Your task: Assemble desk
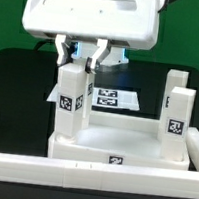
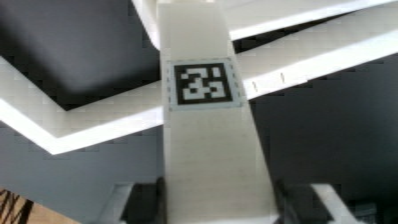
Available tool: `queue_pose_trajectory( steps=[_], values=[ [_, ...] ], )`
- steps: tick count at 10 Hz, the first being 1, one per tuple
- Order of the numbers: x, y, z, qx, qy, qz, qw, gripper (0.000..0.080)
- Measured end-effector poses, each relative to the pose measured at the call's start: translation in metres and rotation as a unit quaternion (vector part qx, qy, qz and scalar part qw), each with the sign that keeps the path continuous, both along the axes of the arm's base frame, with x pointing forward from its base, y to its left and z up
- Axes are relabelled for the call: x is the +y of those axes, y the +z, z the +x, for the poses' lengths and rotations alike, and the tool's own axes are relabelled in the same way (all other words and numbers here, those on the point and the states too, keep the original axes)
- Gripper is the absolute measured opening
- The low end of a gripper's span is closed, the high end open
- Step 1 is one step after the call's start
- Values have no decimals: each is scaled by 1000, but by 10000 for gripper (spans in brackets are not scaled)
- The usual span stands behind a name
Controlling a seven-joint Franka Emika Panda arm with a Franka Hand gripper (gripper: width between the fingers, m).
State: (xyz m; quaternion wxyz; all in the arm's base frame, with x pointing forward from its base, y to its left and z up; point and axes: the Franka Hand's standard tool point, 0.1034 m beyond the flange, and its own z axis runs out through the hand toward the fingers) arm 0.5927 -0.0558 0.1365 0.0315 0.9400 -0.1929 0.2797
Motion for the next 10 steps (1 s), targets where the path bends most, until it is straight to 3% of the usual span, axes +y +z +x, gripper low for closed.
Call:
queue_pose_trajectory(
  steps=[3, 7, 8, 9, 10],
  values=[
    [1, 0, 0, -31, 5, -17, 999, 287],
    [-2, 0, -1, -30, 5, -18, 999, 292],
    [-2, -1, -1, -30, 5, -18, 999, 512],
    [-2, -1, -1, -29, 5, -18, 999, 512],
    [-2, -1, -1, -29, 6, -19, 999, 628]
  ],
)
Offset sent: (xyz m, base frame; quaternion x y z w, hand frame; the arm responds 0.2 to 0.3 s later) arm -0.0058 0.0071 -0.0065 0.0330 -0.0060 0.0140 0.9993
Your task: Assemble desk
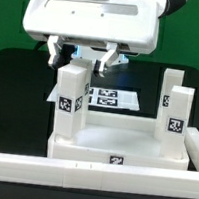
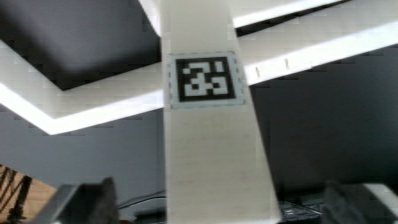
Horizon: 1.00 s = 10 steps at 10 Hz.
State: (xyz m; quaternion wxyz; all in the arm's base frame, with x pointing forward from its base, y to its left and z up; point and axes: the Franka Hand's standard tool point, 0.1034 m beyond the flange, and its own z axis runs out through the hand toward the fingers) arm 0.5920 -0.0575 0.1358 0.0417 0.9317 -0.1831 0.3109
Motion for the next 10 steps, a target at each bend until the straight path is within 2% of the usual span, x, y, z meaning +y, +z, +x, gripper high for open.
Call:
queue_pose_trajectory(
  steps=[5, 7, 8, 10],
  values=[
    [-1, 0, 0, 7, 4, -1, 1000, 649],
    [-15, 0, -3, 47, -7, 22, 999, 649],
    [-17, -3, -4, 71, -11, 36, 997, 649],
    [-14, -7, -5, 90, -14, 47, 995, 649]
  ],
)
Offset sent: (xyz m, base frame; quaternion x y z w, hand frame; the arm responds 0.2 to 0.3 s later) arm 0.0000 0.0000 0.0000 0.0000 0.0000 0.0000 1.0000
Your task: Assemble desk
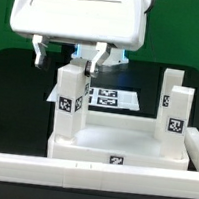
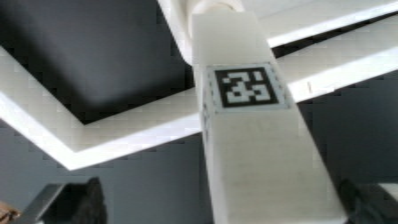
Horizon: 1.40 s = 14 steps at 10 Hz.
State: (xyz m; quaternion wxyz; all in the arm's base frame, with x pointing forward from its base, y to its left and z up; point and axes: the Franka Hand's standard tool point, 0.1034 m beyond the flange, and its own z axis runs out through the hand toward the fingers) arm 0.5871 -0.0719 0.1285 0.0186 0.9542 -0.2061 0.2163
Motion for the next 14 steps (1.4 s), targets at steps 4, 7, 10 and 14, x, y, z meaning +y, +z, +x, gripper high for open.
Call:
queue_pose_trajectory(
  steps=[4, 7, 10, 14],
  values=[
    [1, 2, 11, 154, -6, 83, 985, 649],
    [-9, -1, 20, 199, -8, 99, 975, 649],
    [-8, -2, 20, 198, -49, 109, 973, 462],
    [-7, -3, 20, 191, -181, 136, 955, 282]
  ],
)
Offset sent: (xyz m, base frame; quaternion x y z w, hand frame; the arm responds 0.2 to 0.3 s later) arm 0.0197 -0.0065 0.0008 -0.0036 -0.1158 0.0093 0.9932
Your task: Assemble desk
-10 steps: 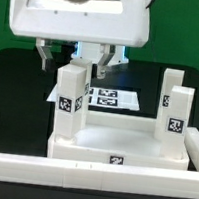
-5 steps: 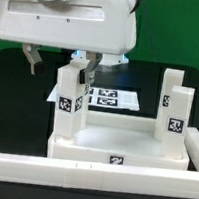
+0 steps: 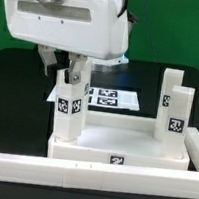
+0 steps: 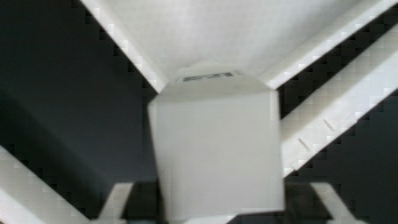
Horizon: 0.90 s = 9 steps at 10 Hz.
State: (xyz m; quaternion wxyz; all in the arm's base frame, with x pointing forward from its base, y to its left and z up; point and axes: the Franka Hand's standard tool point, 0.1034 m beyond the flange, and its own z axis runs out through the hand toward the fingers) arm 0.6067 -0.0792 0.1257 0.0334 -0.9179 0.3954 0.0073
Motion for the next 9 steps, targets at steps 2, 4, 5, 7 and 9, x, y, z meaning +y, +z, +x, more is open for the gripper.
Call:
queue_pose_trajectory(
  steps=[2, 4, 5, 7, 9],
  values=[
    [3, -1, 2, 3, -96, 1, 995, 282],
    [1, -2, 7, -13, -210, 11, 978, 282],
    [3, -3, 8, -11, -269, 19, 963, 282],
    [3, -3, 13, -15, -423, 60, 904, 284],
    [4, -4, 14, -15, -437, 63, 897, 287]
  ],
)
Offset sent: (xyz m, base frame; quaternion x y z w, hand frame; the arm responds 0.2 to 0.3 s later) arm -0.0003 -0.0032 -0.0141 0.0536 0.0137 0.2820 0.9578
